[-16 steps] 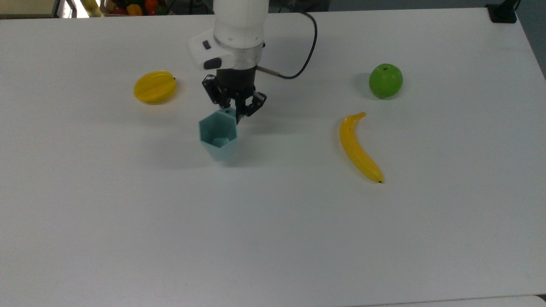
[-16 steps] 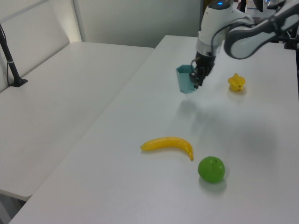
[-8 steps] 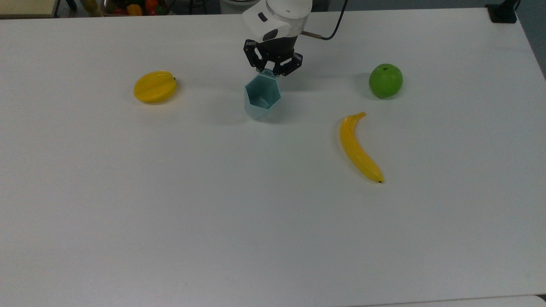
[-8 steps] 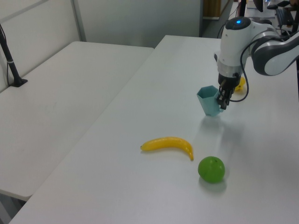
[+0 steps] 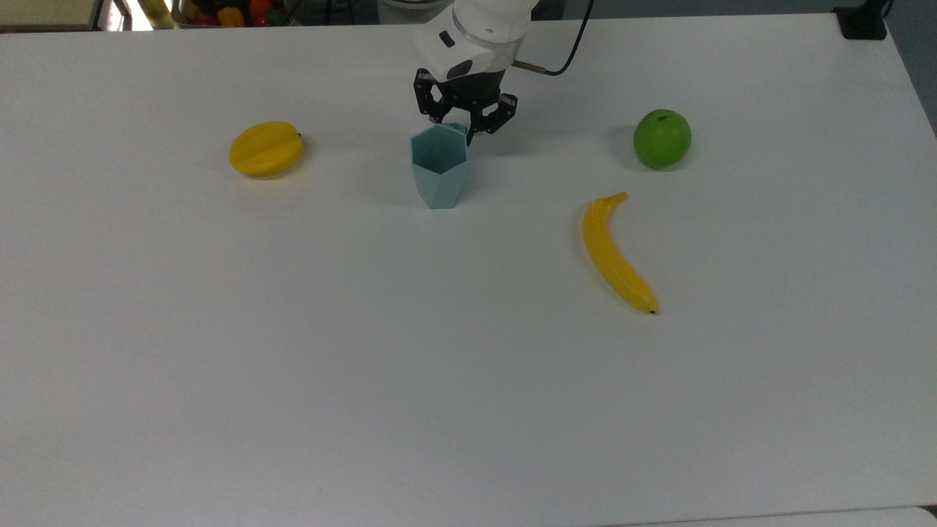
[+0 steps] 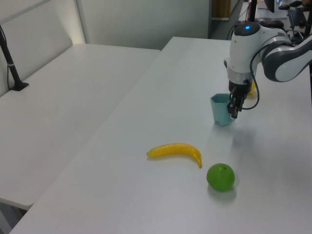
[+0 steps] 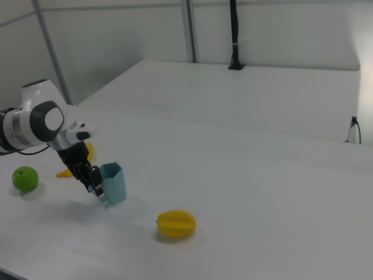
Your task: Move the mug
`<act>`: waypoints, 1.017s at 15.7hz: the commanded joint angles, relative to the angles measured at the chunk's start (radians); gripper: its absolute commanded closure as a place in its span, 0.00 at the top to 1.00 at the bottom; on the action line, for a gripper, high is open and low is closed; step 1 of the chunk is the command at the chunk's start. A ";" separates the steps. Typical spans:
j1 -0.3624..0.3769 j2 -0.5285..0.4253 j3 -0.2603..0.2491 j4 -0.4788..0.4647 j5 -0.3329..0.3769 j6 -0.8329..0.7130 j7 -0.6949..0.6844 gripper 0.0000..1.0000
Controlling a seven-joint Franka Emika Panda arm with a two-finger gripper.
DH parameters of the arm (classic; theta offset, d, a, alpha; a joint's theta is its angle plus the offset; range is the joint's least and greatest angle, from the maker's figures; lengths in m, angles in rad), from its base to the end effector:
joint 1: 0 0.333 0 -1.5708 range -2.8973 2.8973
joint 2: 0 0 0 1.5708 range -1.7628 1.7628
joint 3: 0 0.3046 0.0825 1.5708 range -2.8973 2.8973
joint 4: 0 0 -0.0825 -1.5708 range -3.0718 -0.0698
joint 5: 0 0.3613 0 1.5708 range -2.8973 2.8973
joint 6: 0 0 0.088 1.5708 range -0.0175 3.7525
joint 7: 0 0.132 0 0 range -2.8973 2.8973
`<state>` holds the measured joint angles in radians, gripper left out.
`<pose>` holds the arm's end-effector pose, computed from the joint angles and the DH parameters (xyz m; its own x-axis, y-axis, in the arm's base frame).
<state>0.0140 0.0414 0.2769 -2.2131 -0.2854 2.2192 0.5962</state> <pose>0.4946 0.1326 0.3369 0.9899 -0.1203 0.0746 -0.1331 -0.9707 0.2003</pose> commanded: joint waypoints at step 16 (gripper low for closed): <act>-0.031 -0.072 -0.169 0.575 0.253 -0.619 -0.480 1.00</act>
<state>-0.0156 -0.0065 0.1347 -1.6487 -0.0460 1.6278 0.1394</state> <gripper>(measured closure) 0.000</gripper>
